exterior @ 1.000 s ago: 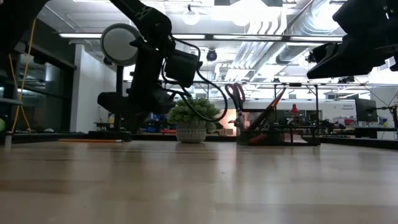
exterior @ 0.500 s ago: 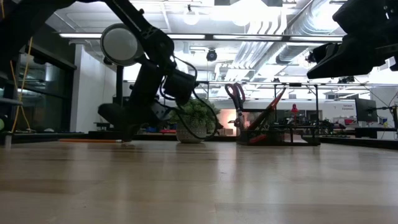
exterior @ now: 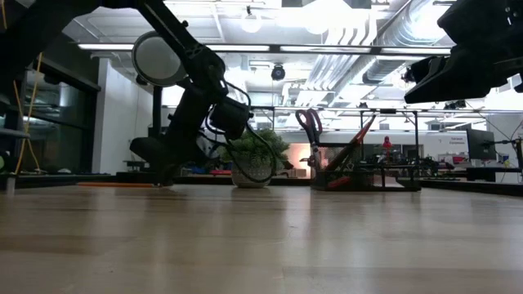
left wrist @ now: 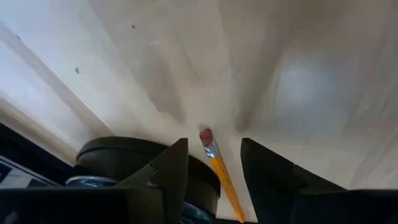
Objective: Pick and place office supplies into organizer
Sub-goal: Put the orange pencil into the black desk organizer
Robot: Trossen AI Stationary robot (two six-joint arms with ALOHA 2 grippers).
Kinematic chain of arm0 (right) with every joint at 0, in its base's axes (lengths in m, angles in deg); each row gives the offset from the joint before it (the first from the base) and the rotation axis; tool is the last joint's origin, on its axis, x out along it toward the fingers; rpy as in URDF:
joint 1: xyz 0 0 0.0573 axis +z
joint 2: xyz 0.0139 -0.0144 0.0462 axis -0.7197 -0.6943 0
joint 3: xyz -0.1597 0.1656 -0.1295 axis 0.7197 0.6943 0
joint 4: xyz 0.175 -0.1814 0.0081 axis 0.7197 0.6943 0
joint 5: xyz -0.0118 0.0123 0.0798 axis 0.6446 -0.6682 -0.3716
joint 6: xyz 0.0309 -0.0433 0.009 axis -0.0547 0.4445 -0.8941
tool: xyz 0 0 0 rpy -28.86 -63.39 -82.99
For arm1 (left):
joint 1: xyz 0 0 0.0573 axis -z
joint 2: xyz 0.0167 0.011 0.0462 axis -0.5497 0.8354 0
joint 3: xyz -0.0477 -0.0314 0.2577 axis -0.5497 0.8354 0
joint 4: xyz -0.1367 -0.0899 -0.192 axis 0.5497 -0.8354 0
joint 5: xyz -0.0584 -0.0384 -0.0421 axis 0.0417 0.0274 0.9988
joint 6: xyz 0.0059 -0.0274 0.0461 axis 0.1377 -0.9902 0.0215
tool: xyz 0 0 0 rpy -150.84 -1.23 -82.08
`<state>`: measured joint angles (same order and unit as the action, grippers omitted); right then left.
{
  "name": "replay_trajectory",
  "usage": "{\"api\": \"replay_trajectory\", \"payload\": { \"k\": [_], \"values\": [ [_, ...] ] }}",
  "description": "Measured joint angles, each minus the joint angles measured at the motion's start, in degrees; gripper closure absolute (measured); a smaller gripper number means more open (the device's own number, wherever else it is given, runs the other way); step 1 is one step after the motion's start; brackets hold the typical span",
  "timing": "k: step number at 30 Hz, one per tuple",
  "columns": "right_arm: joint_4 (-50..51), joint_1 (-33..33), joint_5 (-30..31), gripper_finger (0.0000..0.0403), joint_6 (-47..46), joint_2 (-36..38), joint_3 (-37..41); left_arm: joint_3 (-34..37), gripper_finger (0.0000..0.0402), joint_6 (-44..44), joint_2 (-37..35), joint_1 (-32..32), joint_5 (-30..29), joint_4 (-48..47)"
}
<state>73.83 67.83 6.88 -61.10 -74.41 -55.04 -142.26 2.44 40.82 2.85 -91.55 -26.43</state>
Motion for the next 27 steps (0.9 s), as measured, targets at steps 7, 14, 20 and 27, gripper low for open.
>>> {"api": "replay_trajectory", "payload": {
  "k": [7,14,20,27],
  "values": [
    [0.00,0.00,-0.46,0.0402,0.02,0.00,0.00,0.00,0.0263,0.08,0.00,-1.87,0.69,0.71],
    [0.00,0.00,-0.46,0.0402,0.02,0.00,0.00,0.00,0.0263,1.44,-0.02,-3.46,3.25,1.12],
    [0.00,0.00,-0.69,0.0402,0.09,0.00,0.00,-0.09,0.0263,1.42,-0.15,-4.67,5.50,1.32],
    [-0.02,0.00,-0.85,0.0402,0.25,0.00,0.00,-0.13,0.0263,1.10,-0.28,-5.56,9.15,1.73]
  ]
}}
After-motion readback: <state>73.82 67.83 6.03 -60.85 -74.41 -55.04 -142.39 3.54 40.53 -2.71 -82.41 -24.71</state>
